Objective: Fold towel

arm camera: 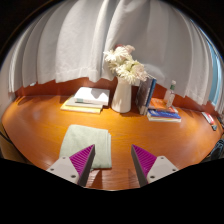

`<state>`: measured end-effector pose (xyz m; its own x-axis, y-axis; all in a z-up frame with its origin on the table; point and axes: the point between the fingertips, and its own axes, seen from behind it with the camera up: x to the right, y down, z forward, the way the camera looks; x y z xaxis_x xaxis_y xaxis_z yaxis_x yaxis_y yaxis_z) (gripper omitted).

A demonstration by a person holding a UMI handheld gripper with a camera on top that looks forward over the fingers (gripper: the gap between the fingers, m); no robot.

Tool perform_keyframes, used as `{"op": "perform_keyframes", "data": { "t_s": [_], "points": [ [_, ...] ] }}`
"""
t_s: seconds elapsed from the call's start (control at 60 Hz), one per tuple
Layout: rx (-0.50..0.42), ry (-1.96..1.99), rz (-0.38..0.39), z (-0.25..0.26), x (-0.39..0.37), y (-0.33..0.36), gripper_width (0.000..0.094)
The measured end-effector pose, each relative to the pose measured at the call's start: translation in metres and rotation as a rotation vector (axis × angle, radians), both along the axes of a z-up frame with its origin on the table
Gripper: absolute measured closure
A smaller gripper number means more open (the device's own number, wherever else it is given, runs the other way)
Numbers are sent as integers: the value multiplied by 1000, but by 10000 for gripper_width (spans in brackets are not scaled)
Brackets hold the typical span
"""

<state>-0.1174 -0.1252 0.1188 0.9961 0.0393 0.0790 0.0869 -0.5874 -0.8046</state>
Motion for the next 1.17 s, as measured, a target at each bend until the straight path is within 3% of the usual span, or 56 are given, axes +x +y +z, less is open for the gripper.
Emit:
{"op": "perform_keyframes", "data": {
  "t_s": [0.15, 0.383, 1.167],
  "points": [
    [90, 8, 34, 74, 37, -5, 201],
    [178, 21, 3, 147, 85, -20, 201],
    [140, 50, -4, 142, 117, -42, 202]
  ]
}}
